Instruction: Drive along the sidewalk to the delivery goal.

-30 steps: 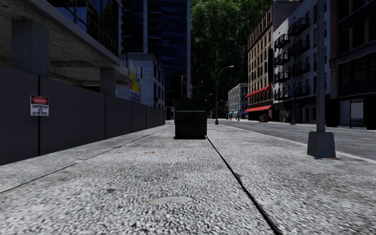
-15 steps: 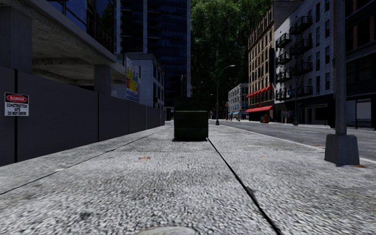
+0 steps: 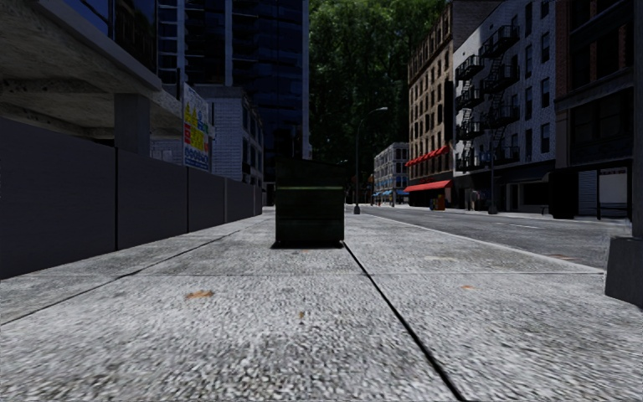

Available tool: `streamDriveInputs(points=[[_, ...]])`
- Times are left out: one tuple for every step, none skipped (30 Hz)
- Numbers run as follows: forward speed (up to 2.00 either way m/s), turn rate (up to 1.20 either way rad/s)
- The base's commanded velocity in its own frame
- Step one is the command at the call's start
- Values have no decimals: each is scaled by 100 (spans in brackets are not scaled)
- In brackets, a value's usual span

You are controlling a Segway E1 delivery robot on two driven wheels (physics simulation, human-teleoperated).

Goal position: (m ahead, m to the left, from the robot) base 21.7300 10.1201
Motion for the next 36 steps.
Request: streamDriveInputs(points=[[200, -32], [200, -33], [200, -35], [200, -39], [200, -39], [200, -40], [200, -41], [200, -42], [200, -42], [200, -42], [200, -42], [200, -42], [200, -42], [200, -42], [200, -42], [200, -42], [200, -42], [200, -42], [200, -42], [200, -42], [200, -42], [200, -42], [200, -42], [200, -42], [200, -42], [200, -42], [200, -42], [200, -42], [200, -42], [200, -42], [200, -36], [200, -27], [200, 0], [200, 0], [200, 0], [200, 0]])
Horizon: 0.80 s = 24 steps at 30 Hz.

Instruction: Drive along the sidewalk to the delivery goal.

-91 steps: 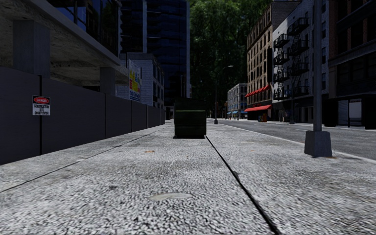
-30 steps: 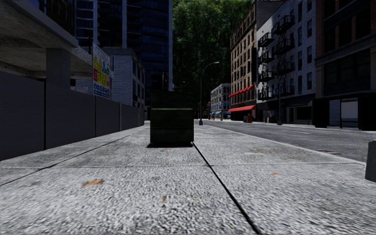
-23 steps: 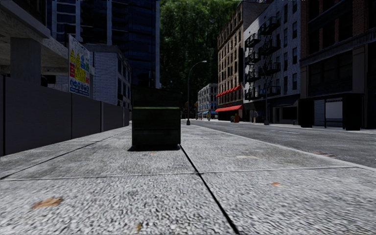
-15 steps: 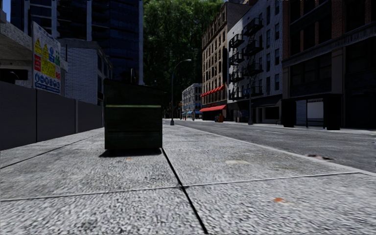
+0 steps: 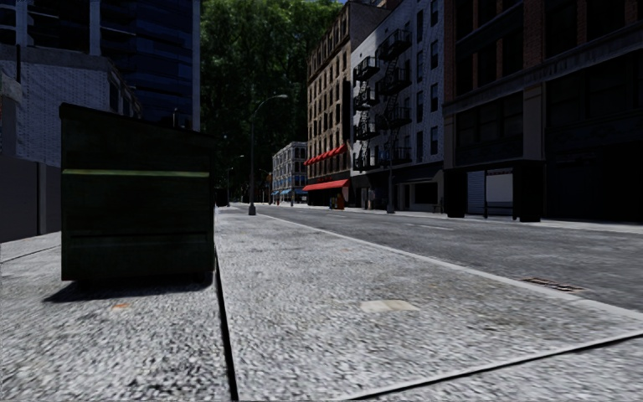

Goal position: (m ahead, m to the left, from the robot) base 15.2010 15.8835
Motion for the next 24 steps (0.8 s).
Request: streamDriveInputs(points=[[200, 0], [200, 0], [200, 0], [200, 0], [200, 0], [200, 0], [200, 0], [200, 0], [200, 0], [200, 0], [200, 0], [200, 0], [200, 0], [200, 0], [200, 0], [200, 0], [200, 0], [200, 0], [200, 0], [200, 0], [200, 0], [200, 0], [200, 0], [200, 0]])
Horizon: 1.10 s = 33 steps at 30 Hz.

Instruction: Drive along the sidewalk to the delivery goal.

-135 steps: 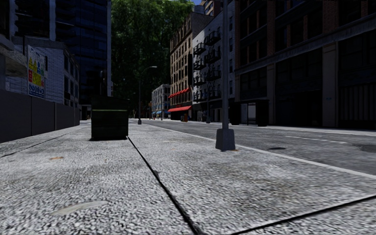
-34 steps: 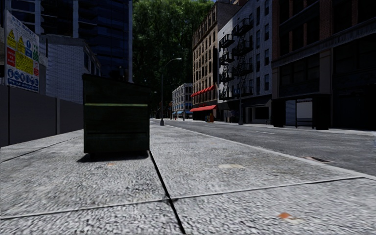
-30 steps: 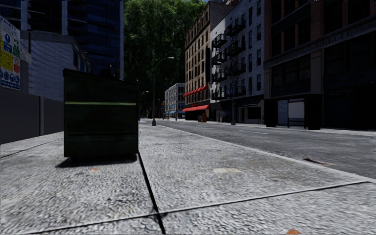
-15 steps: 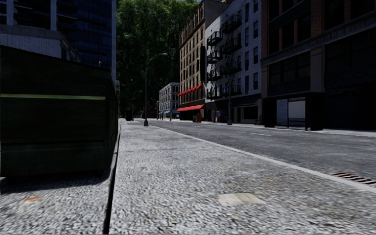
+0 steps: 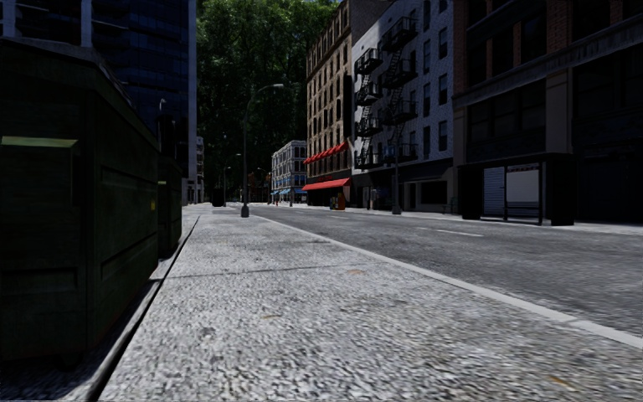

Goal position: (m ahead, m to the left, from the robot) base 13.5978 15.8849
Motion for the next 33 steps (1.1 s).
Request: streamDriveInputs(points=[[200, 0], [200, 0], [200, 0], [200, 0], [200, 0], [200, 0], [200, 0], [200, 0], [200, 0], [200, 0], [200, 0], [200, 0], [200, 0], [200, 0], [200, 0], [200, 0], [200, 0], [200, 0], [200, 0], [200, 0], [200, 0], [200, 0], [200, 0], [200, 1], [200, 1], [200, 4], [200, 9], [200, 13], [200, 13], [200, 19], [200, 22], [200, 23], [200, 23]])
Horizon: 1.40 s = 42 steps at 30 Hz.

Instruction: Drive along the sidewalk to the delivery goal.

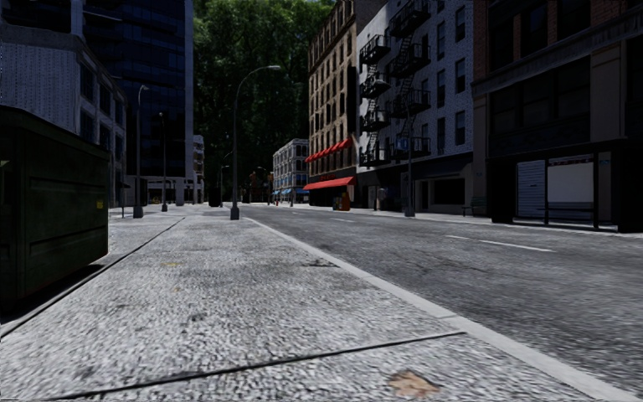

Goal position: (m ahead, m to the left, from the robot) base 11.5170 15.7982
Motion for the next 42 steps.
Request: streamDriveInputs(points=[[200, 23], [200, 26], [200, 34], [200, 38], [200, 38], [200, 39], [200, 39], [200, 39], [200, 39], [200, 39], [200, 39], [200, 39], [200, 39], [200, 39], [200, 39], [200, 39], [200, 39], [200, 39], [200, 39], [200, 39], [200, 39], [200, 39], [200, 39], [200, 39], [200, 39], [200, 39], [200, 39], [200, 39], [200, 39], [200, 39], [200, 39], [200, 39], [200, 39], [200, 39], [200, 39], [200, 39], [200, 39], [200, 39], [200, 39], [200, 39], [200, 39], [200, 39]])
